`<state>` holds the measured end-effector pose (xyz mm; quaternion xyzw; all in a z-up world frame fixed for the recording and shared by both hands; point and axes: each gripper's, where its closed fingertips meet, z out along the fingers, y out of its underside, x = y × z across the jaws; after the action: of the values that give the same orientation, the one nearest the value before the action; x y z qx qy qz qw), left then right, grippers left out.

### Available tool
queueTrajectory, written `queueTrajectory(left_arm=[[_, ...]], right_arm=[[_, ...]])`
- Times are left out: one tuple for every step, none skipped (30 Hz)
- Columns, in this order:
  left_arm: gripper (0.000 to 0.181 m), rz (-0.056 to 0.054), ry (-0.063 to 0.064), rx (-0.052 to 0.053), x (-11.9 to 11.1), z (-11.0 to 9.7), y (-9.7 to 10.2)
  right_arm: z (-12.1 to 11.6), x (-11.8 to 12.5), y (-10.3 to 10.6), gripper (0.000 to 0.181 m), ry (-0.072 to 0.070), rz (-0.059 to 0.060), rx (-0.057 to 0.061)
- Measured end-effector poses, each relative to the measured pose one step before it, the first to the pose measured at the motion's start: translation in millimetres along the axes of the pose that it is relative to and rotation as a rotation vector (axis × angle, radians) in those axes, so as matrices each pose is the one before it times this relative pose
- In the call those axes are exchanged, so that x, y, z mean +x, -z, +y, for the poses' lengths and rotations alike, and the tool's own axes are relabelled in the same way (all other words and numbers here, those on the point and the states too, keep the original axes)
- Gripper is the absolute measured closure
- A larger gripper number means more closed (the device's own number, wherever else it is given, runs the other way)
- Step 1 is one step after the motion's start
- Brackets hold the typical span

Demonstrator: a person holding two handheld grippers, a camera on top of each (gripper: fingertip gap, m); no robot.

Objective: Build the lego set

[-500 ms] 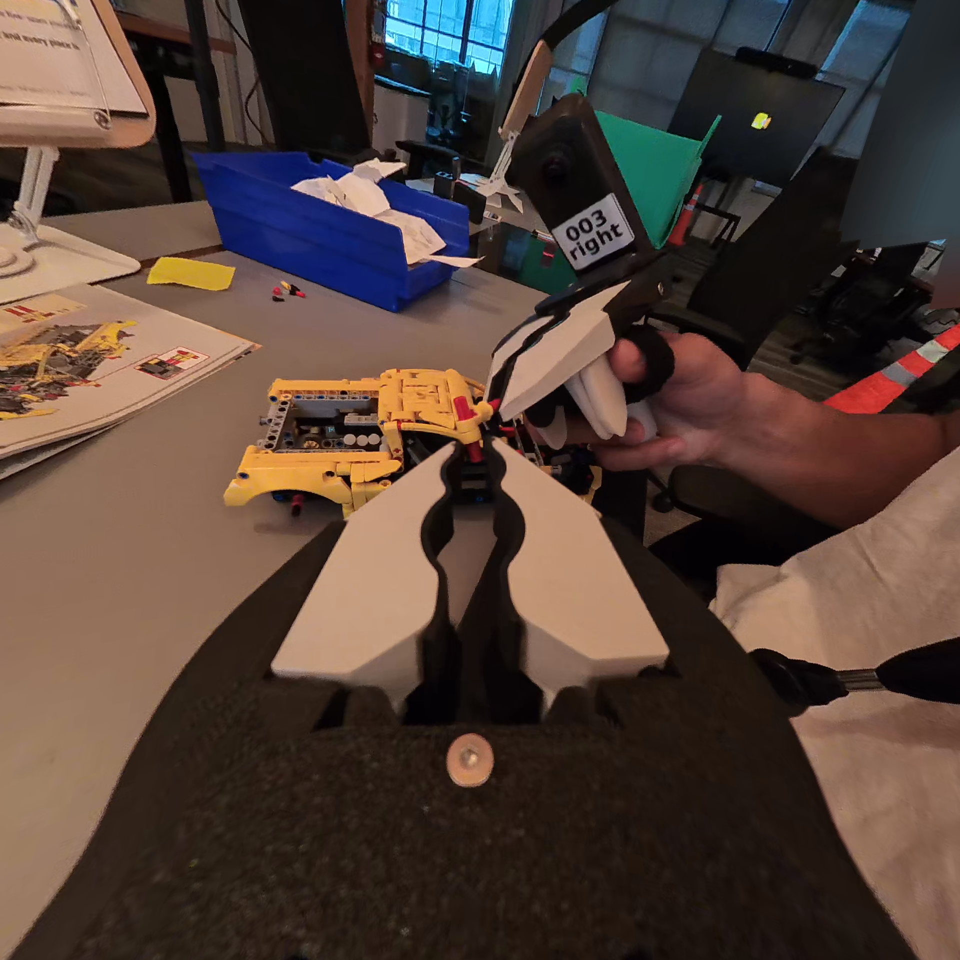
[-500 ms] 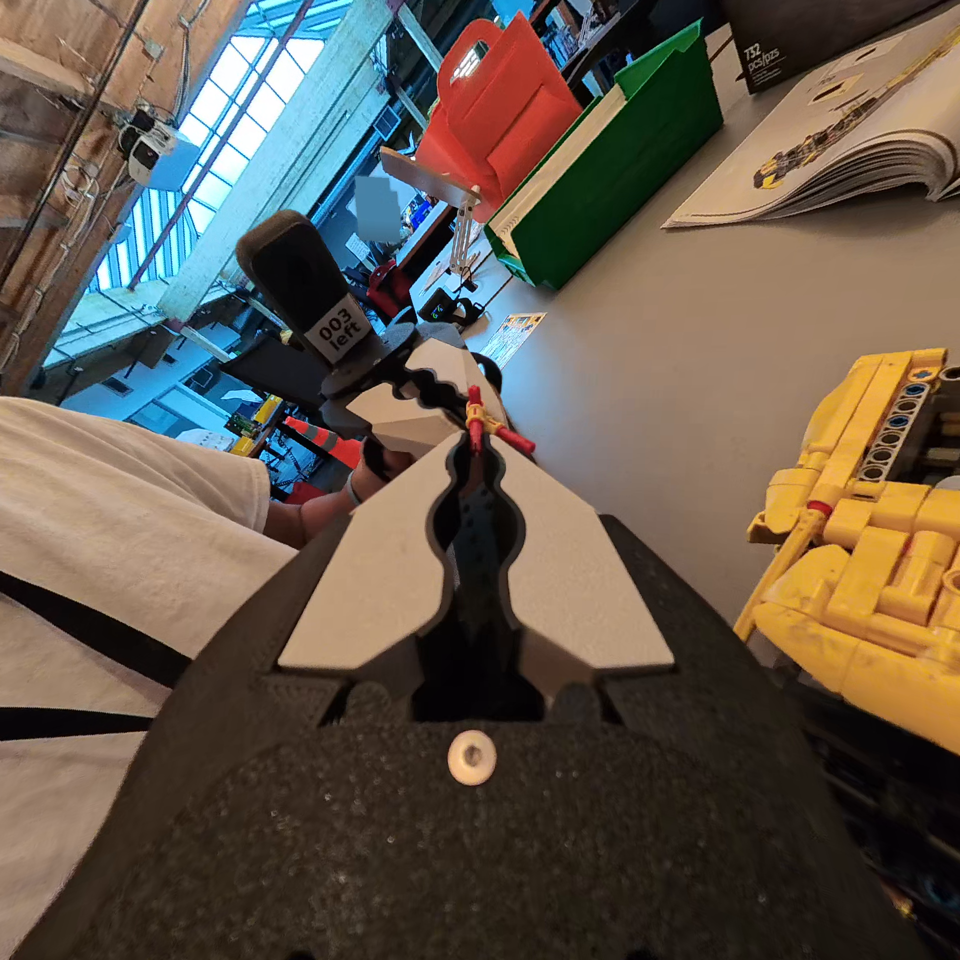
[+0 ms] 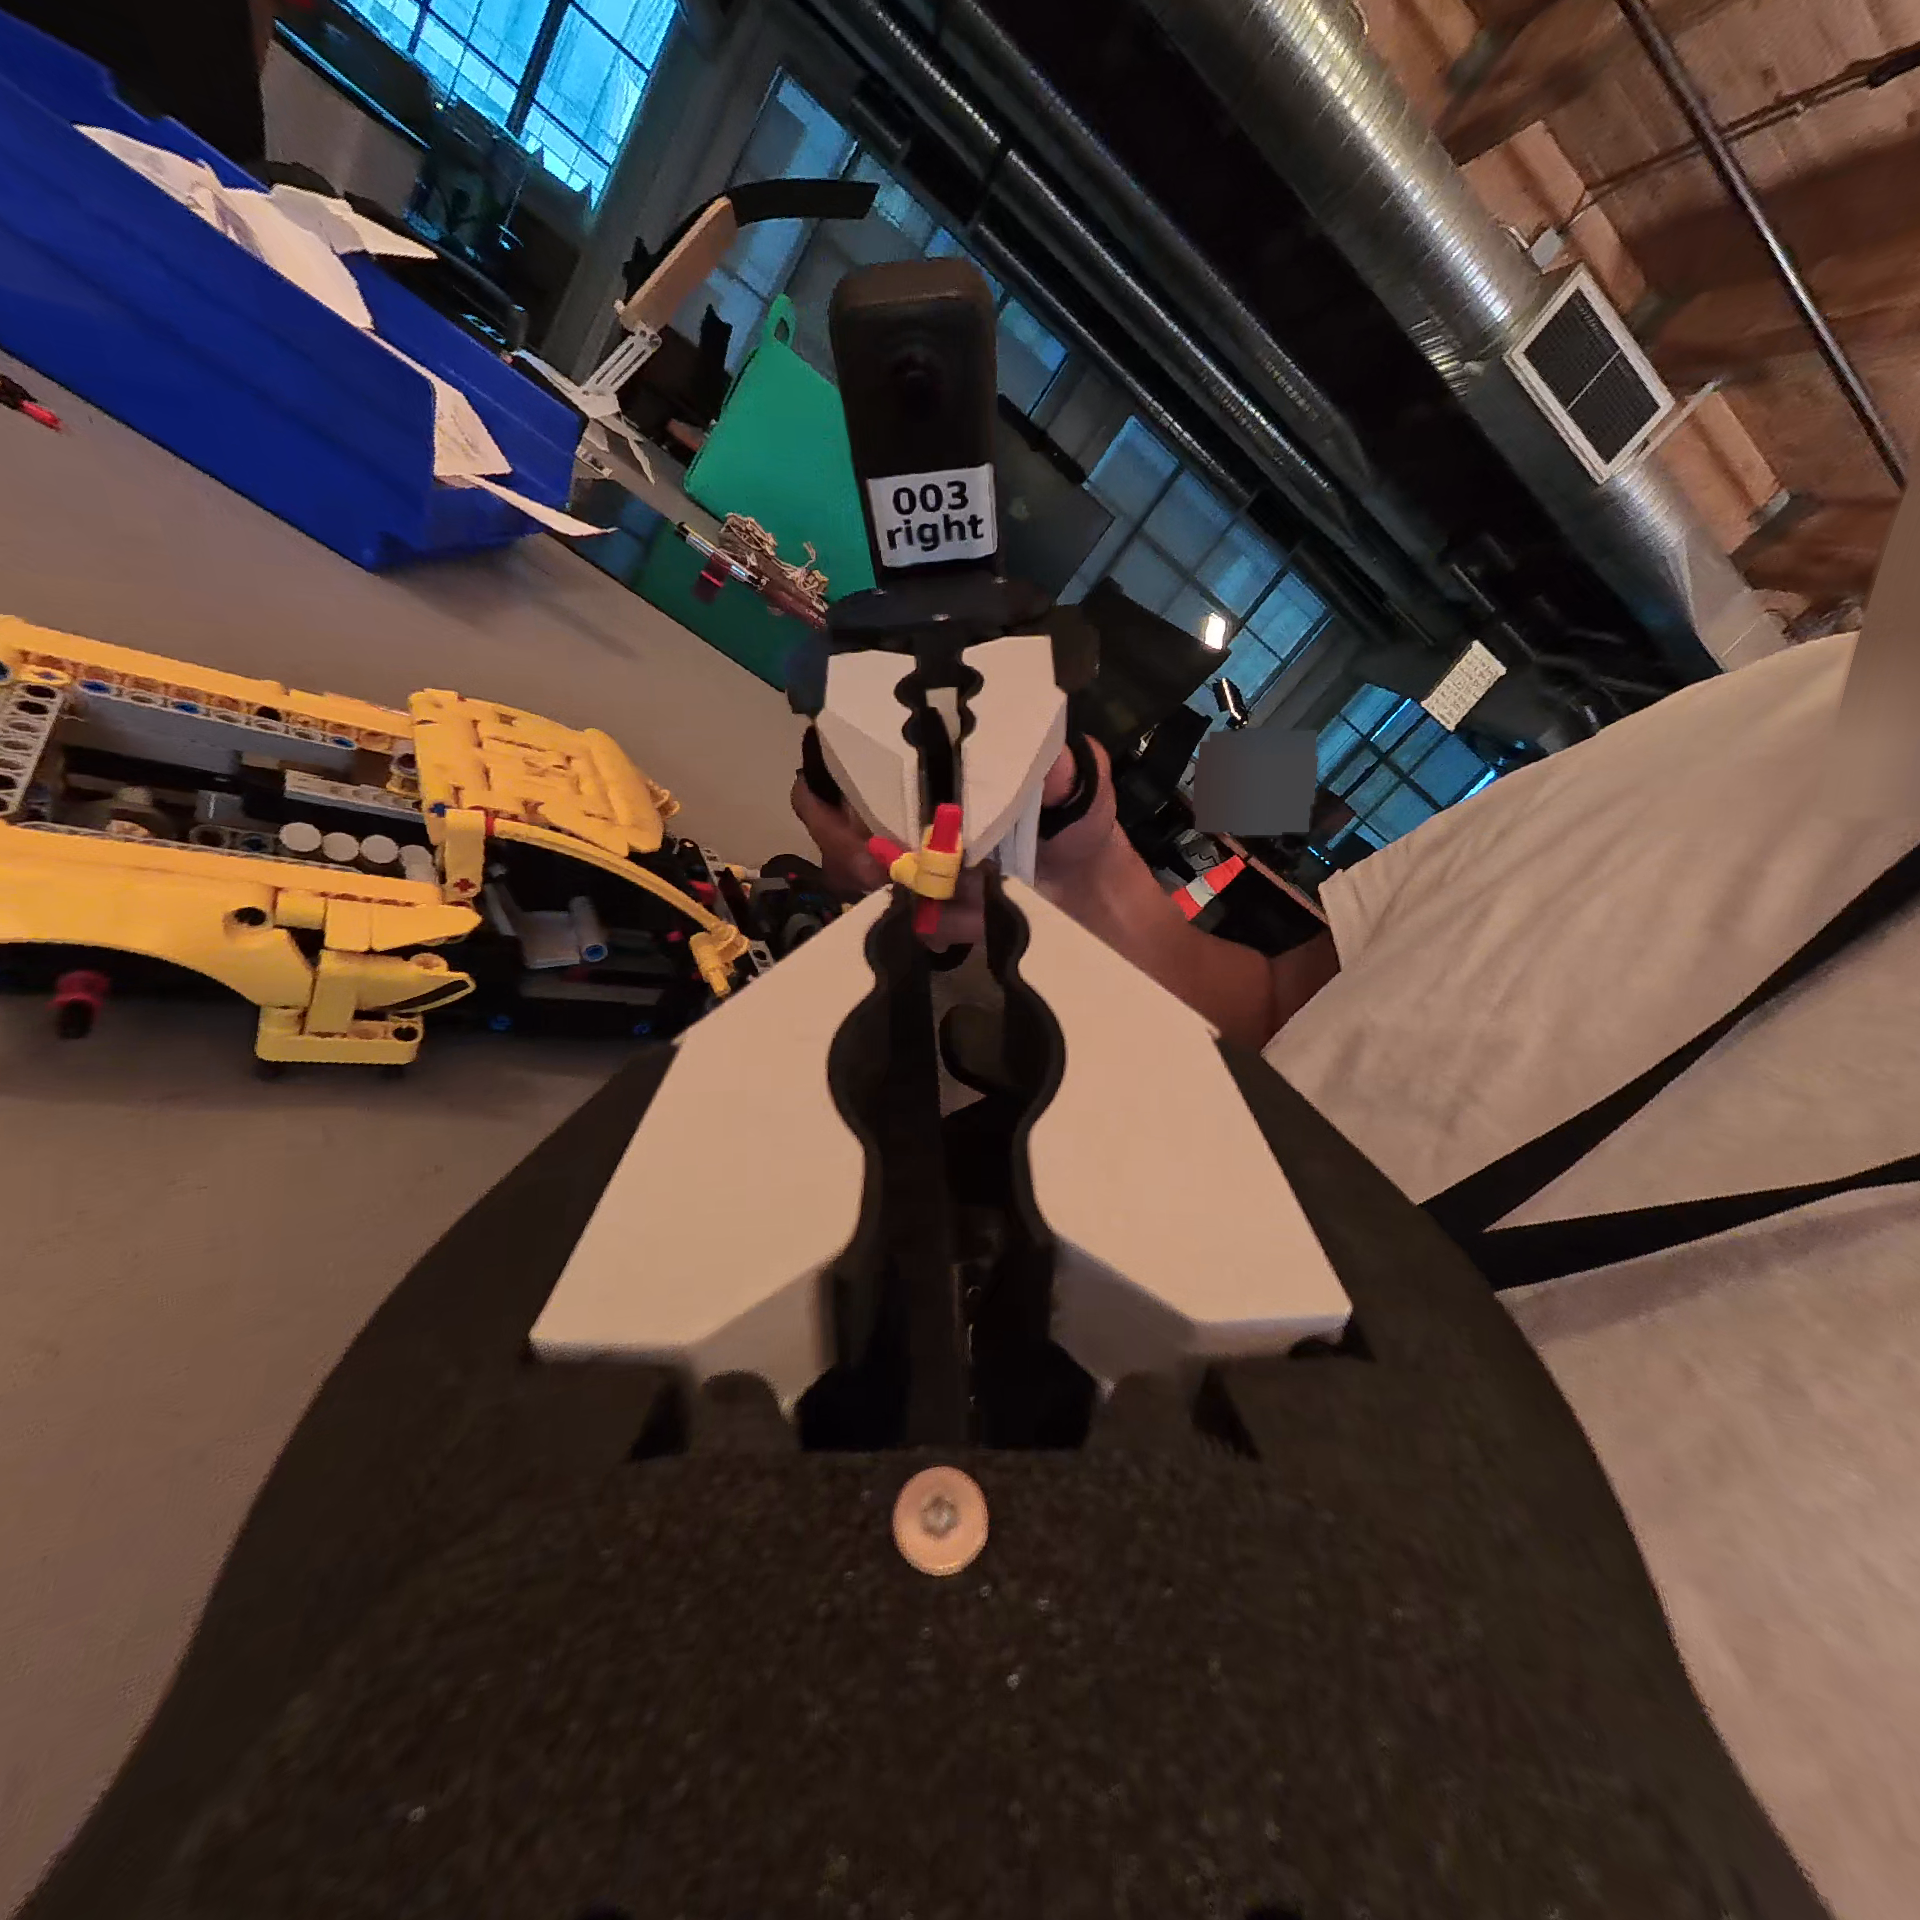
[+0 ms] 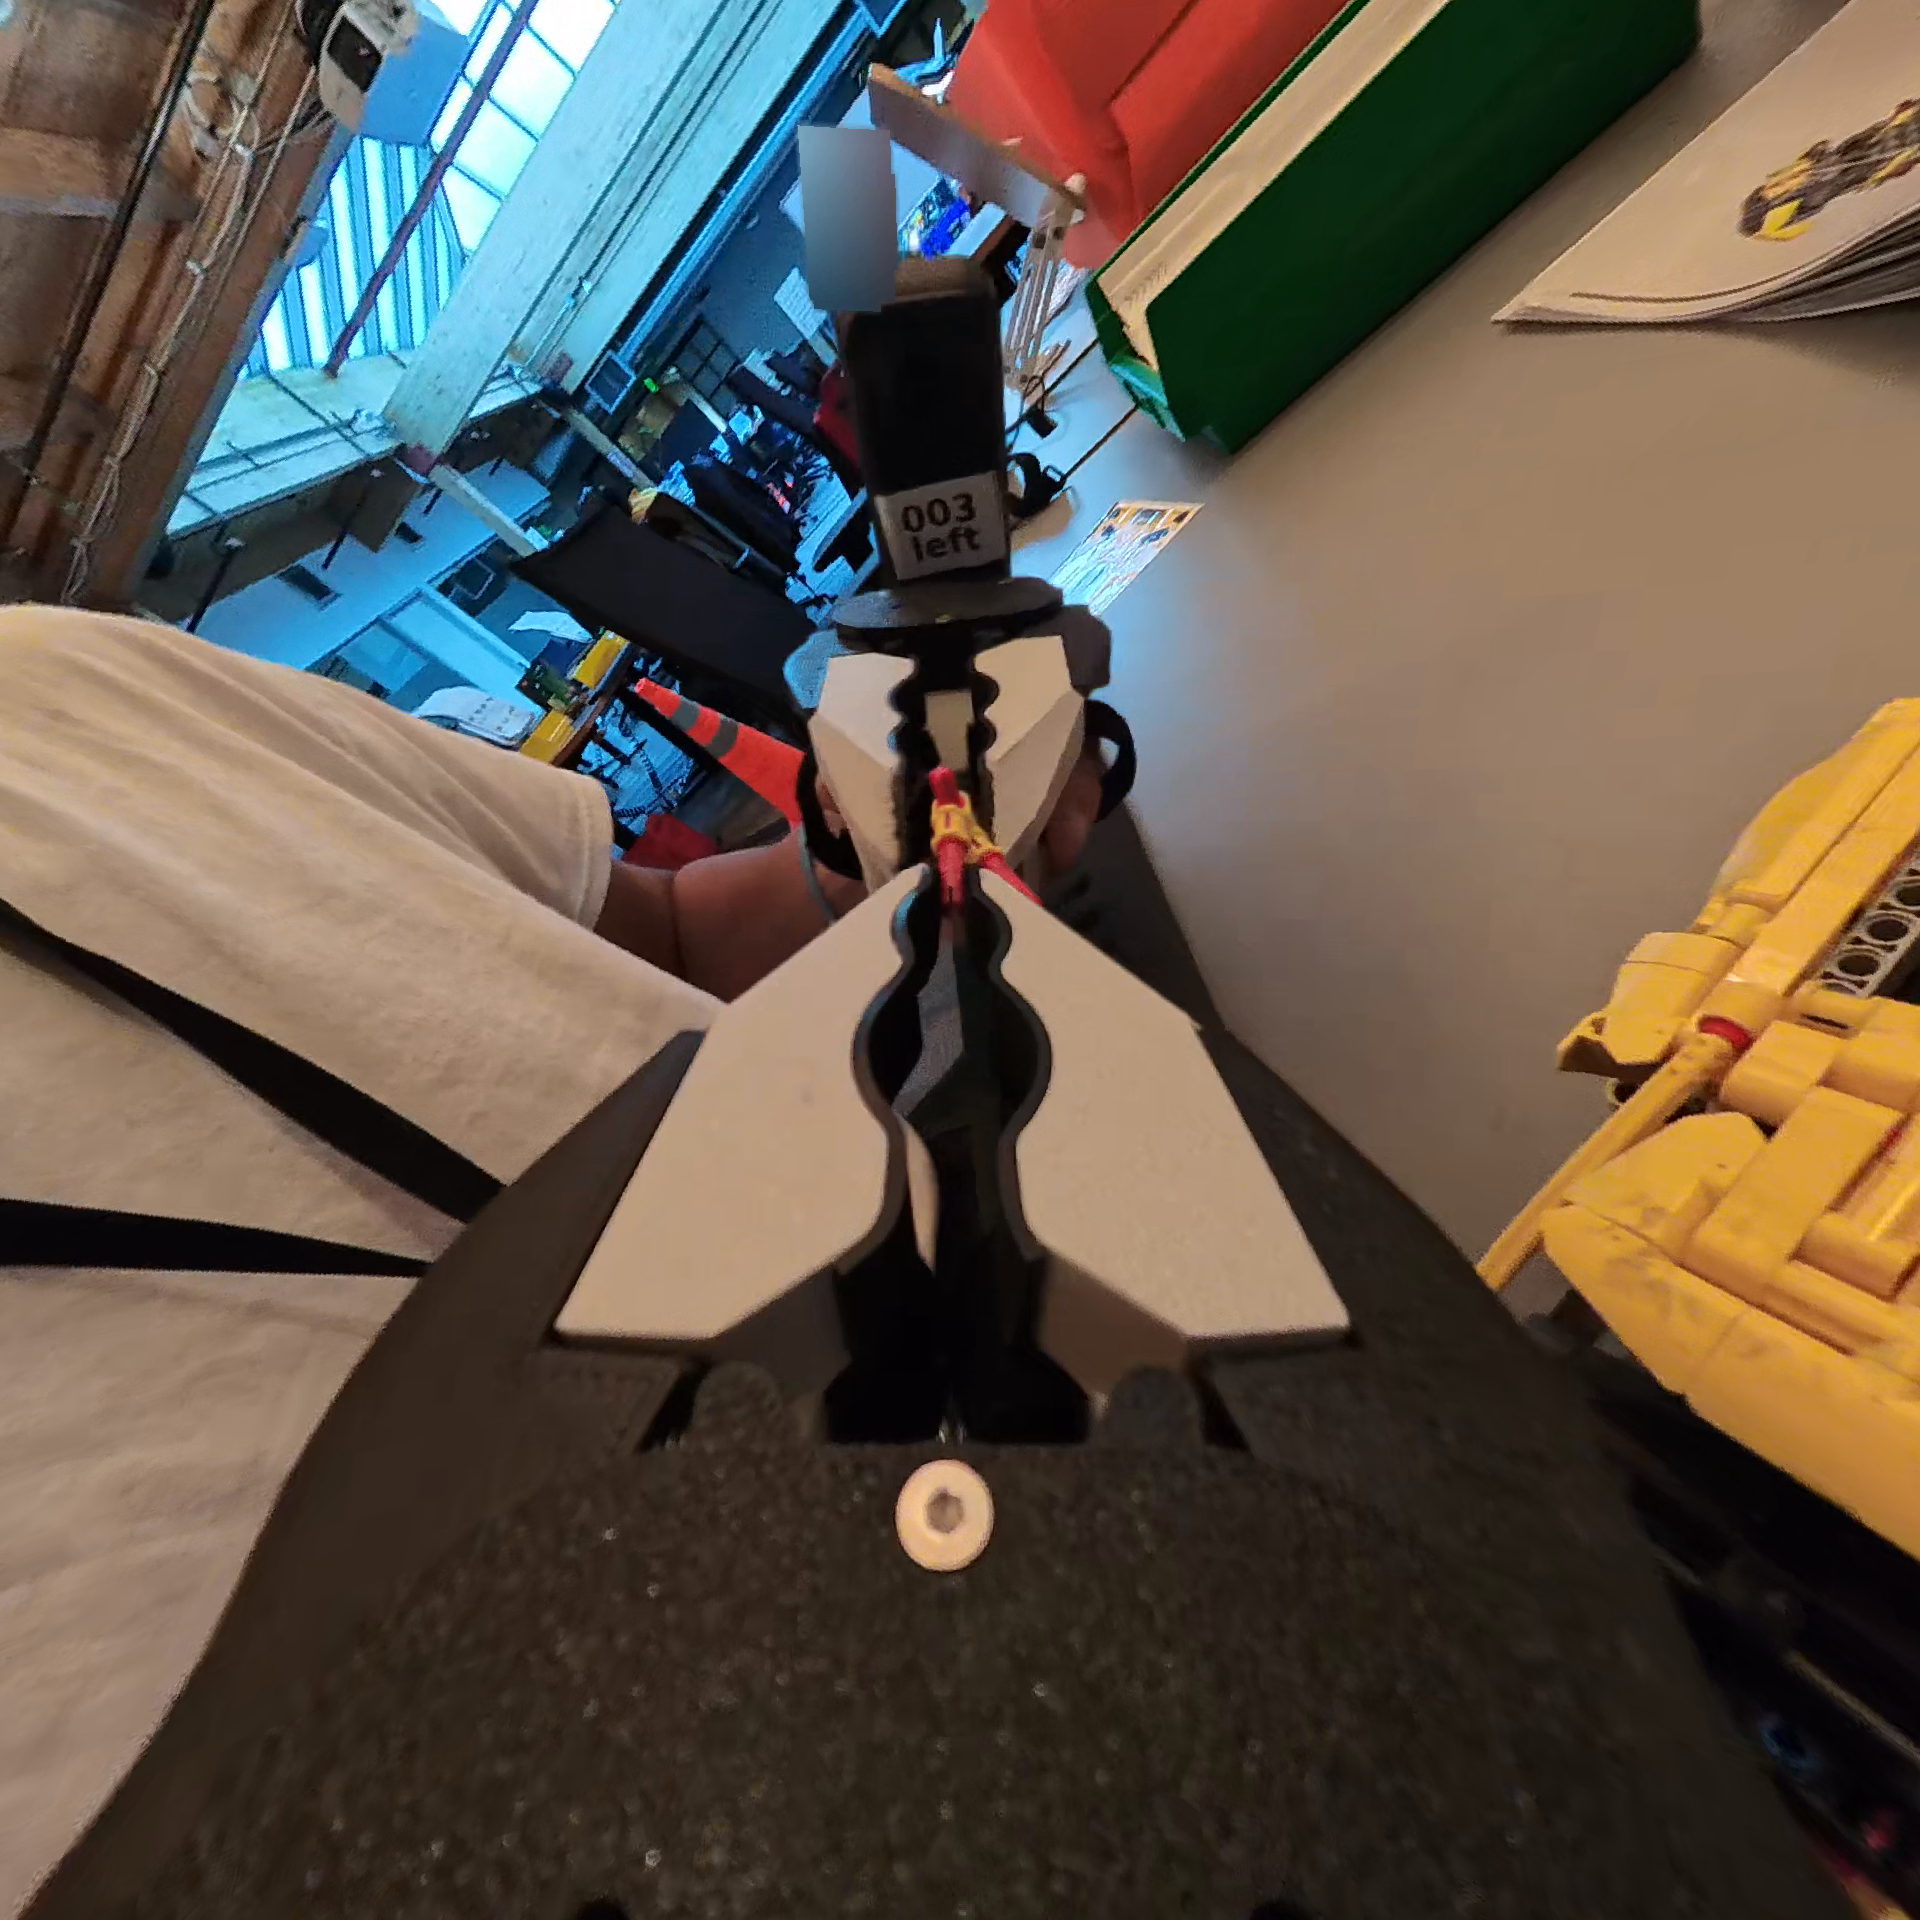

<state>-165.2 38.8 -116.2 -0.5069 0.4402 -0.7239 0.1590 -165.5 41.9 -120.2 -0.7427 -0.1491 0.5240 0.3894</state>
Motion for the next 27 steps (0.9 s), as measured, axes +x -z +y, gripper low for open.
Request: queueTrajectory(left_arm=[[0.17,-0.0007,-0.003,-0.0016,-0.45,0.26,-0.05],[0.172,0.0026,-0.003,-0.0017,0.24,0.19,-0.03],[0.172,0.0048,-0.0019,0.001,0.86,-0.28,0.03],[0.172,-0.0005,-0.0027,0.0015,0.2,-0.38,-0.07],[0.173,-0.0054,-0.0086,0.001,-0.12,-0.1,-0.13],[0.173,-0.006,-0.015,0.0013,-0.06,0.01,-0.14],[0.174,-0.0042,-0.0132,0.0039,0.21,-0.26,0.06],[0.174,0.0018,0.0006,0.0097,0.33,-1.45,0.35],[0.175,0.0077,0.0149,0.0152,0.56,-2.34,0.68],[0.176,0.0042,0.022,0.0175,-0.55,-2.44,0.93],[0.176,0.0035,0.0219,0.0143,-1.16,-1.7,1.11],[0.176,0.0087,0.0164,0.0076,-0.34,-0.5,0.95],[0.176,0.005,0.0059,0.0028,-0.43,0.27,0.7],[0.176,-0.001,-0.0034,-0.0006,-0.55,0.79,0.33],[0.176,0.0013,-0.0076,-0.0043,0.34,0.95,0.0],[0.176,-0.0001,-0.0119,-0.006,0.81,0.96,-0.11],[0.176,-0.0027,-0.0175,-0.0084,0.76,0.97,-0.15],[0.176,0.0012,-0.0218,-0.0105,1.74,1.28,-0.15],[0.176,0.0016,-0.0227,-0.0114,1.95,1.23,-0.08],[0.176,0.001,-0.022,-0.0116,1.82,1.09,0.12],[0.176,0.0076,-0.0183,-0.0093,2.62,0.63,0.39],[0.177,0.0129,-0.0129,-0.0091,3.28,0.28,0.44],[0.176,0.0138,-0.0126,-0.0168,3.41,1.2,0.29],[0.176,0.0094,-0.0173,-0.0307,3.01,3.03,-0.24],[0.177,0.0002,-0.0247,-0.0421,2.01,4.59,-0.67],[0.176,-0.0044,-0.0308,-0.052,1.63,6.01,-0.77],[0.176,-0.0066,-0.0305,-0.0535,1.31,6.04,-0.62]], right_arm=[[1.32,-0.87,-0.13,0.179,0.0114,0.0036,-0.0147],[1.76,-1.86,-0.28,0.179,0.0131,-0.0016,-0.0172],[1.48,-1.42,-0.21,0.179,0.0141,0.002,-0.0154],[1.67,-0.33,-0.19,0.179,0.0118,0.0087,-0.0175],[2.5,0.04,-0.66,0.179,0.0091,0.0091,-0.0229],[1.79,-0.07,-0.64,0.179,0.012,0.0086,-0.0181],[-0.93,0.13,0.45,0.179,0.0248,0.0157,-0.0027],[-3.45,0.06,1.32,0.179,0.0499,0.027,0.0154],[-4.64,-0.86,1.58,0.178,0.0653,0.0277,0.0242],[-5.1,1.51,2.18,0.176,0.068,0.047,0.0253],[-3.56,3.36,1.93,0.17,0.0744,0.0579,0.0166],[-1.61,3.62,1.16,0.162,0.0721,0.0543,0.0077],[-0.15,3.95,0.3,0.156,0.0477,0.0471,0.0041],[0.97,0.67,-0.69,0.153,0.0165,0.0132,0.0017],[1.67,-4.43,-1.5,0.152,-0.0097,-0.0347,-0.0038],[1.71,-3.28,-1.47,0.153,-0.0453,-0.0382,-0.0088],[1.37,-1.86,-1.43,0.153,-0.0545,-0.0364,-0.008],[1.06,-0.39,-1.25,0.15,-0.0466,-0.0273,-0.0052],[-0.39,2.03,-0.5,0.146,-0.0322,-0.007,0.0061],[-1.79,1.25,0.7,0.145,-0.0099,-0.0056,0.0154],[-3.05,-2.28,1.45,0.144,0.0045,-0.0224,0.0217],[-2.49,-4.11,0.85,0.141,0.0116,-0.0295,0.0146],[-0.03,-4.92,-0.46,0.135,0.0304,-0.0265,-0.0041],[2.91,-4.73,-1.54,0.129,0.0588,-0.0146,-0.0256],[3.63,-3.72,-2.12,0.126,0.0824,0.0006,-0.0335],[3.46,-3.11,-2.46,0.126,0.0921,0.0073,-0.0368],[1.88,-3.82,-2.55,0.126,0.0896,0.0024,-0.0318]])
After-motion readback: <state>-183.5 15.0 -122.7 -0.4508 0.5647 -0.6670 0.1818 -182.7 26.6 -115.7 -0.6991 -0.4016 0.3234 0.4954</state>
